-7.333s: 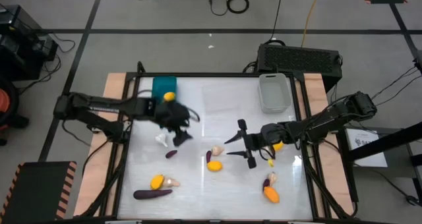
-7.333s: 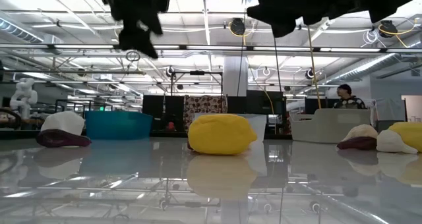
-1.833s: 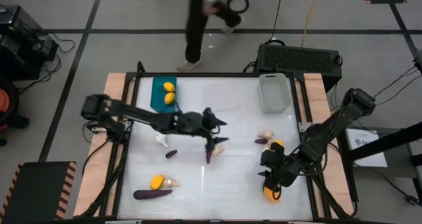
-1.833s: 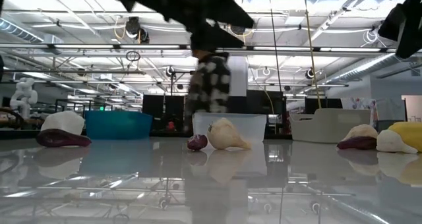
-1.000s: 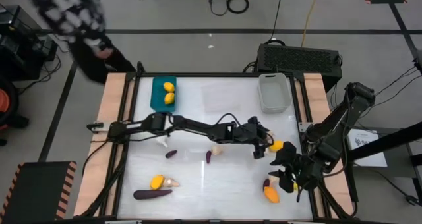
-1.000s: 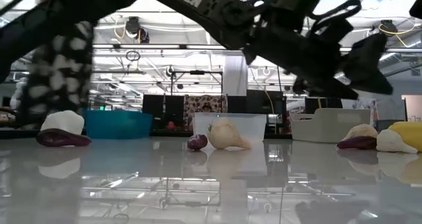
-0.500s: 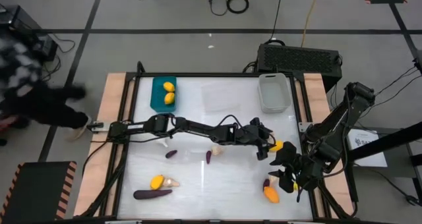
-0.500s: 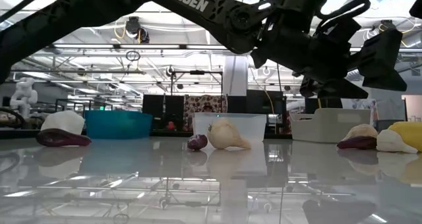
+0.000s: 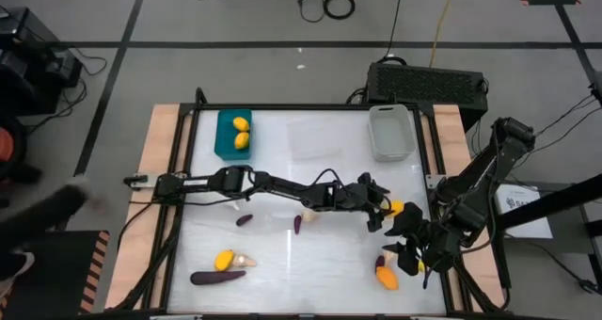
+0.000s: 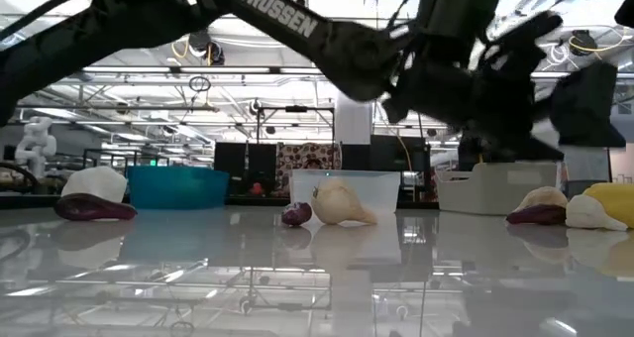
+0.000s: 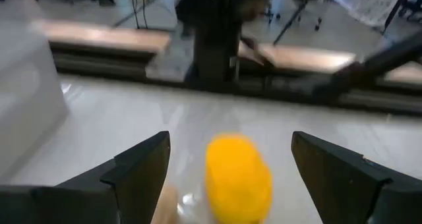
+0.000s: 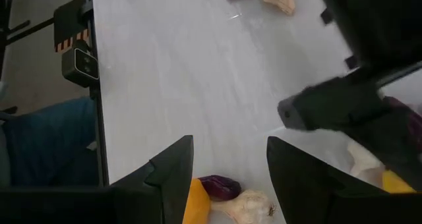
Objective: Sort produce into baskets
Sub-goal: Put the lemon into the blue bin
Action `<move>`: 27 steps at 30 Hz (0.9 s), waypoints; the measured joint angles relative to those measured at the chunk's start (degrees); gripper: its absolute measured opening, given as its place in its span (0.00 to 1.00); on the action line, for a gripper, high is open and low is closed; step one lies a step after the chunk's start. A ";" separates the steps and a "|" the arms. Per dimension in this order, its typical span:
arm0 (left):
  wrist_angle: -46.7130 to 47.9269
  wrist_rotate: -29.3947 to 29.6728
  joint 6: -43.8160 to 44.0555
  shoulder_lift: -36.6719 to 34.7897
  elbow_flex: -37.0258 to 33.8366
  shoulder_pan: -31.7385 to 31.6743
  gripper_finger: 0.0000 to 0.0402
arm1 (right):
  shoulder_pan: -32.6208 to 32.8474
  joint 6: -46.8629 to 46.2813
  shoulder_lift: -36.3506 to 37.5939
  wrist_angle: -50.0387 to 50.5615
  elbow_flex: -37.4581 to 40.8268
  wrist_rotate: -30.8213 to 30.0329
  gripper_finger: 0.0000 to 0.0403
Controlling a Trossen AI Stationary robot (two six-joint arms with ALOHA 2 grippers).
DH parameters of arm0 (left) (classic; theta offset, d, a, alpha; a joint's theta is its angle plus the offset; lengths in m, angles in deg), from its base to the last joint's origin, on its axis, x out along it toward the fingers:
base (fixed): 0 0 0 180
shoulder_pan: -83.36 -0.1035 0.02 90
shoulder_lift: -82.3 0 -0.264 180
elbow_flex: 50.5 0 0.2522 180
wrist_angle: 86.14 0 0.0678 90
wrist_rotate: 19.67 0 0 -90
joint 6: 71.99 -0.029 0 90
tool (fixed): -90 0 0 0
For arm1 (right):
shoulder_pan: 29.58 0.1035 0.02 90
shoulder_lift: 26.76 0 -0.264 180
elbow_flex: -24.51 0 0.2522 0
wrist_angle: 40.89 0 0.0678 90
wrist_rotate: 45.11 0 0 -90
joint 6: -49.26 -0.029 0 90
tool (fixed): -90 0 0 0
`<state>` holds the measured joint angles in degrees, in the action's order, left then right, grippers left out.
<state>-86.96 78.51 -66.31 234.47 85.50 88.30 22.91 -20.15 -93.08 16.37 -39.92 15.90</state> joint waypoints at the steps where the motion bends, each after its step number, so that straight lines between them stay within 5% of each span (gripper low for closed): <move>1: -0.70 0.28 0.04 0.51 -0.02 0.18 0.80 | 0.00 -0.02 -0.01 0.12 0.00 -0.02 0.46; 27: -2.66 4.70 1.06 3.12 -0.04 1.51 0.80 | -1.68 1.71 0.06 0.09 0.00 -1.18 0.46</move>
<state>-89.62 83.21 -65.25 237.58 85.46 89.82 21.22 -18.44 -93.02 16.46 -39.92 14.72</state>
